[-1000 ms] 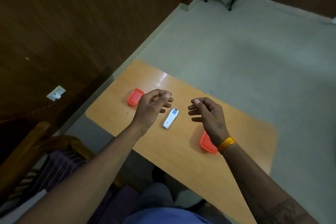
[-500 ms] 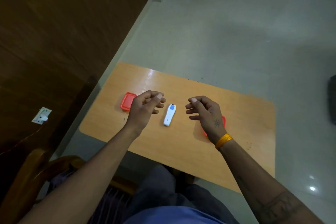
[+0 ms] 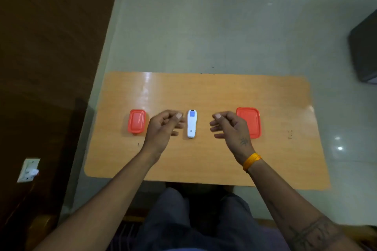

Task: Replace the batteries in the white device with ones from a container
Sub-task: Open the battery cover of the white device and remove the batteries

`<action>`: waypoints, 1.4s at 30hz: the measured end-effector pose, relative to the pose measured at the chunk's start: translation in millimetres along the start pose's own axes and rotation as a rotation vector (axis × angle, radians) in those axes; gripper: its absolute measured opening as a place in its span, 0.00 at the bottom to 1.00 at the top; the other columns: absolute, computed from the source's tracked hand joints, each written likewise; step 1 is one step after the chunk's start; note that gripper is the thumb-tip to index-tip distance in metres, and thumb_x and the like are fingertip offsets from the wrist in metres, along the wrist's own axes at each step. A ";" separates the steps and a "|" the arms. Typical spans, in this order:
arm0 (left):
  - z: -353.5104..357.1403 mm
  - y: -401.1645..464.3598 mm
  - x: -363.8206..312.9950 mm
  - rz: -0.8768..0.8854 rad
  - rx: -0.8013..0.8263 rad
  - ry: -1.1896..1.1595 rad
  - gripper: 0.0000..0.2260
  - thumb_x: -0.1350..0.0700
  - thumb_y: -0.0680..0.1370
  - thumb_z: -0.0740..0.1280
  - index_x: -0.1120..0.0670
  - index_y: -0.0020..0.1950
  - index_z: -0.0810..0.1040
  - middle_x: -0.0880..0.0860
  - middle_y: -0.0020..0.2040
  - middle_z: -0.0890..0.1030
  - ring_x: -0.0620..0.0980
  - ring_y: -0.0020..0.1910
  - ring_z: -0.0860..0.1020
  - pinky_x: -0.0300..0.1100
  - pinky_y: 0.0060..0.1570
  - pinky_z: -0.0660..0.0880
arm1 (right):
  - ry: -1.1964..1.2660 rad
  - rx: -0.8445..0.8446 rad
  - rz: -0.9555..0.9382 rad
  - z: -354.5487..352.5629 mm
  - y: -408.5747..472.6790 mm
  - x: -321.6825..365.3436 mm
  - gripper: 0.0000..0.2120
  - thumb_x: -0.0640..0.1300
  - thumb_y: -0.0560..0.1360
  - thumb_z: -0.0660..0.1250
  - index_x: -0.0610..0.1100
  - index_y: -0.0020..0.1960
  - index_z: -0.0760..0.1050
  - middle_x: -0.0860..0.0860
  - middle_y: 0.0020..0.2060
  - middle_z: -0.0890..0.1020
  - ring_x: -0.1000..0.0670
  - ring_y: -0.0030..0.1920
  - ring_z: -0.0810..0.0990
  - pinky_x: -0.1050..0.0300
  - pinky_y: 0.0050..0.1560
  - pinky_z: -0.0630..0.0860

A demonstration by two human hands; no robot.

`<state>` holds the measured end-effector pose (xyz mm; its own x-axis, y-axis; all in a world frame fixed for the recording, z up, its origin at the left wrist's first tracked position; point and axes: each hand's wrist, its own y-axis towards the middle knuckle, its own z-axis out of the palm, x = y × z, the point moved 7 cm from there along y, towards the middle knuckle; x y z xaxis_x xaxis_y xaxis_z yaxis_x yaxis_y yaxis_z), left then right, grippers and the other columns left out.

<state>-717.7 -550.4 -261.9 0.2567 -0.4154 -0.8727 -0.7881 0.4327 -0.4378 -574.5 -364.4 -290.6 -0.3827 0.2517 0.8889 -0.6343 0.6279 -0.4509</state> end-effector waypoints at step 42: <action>84.6 169.2 333.9 0.166 0.002 0.034 0.09 0.55 0.75 0.65 0.55 0.43 0.85 0.55 0.43 0.89 0.57 0.43 0.88 0.56 0.49 0.85 | -0.048 -0.153 -0.245 106.4 149.1 -320.8 0.12 0.50 0.72 0.75 0.47 0.52 0.78 0.44 0.50 0.86 0.43 0.50 0.86 0.44 0.51 0.83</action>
<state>-718.0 -548.2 -645.6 0.1039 -0.3654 -0.9250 -0.8170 0.4991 -0.2888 -617.7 -429.9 -651.6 -0.2640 0.0463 0.9634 -0.6043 0.7706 -0.2026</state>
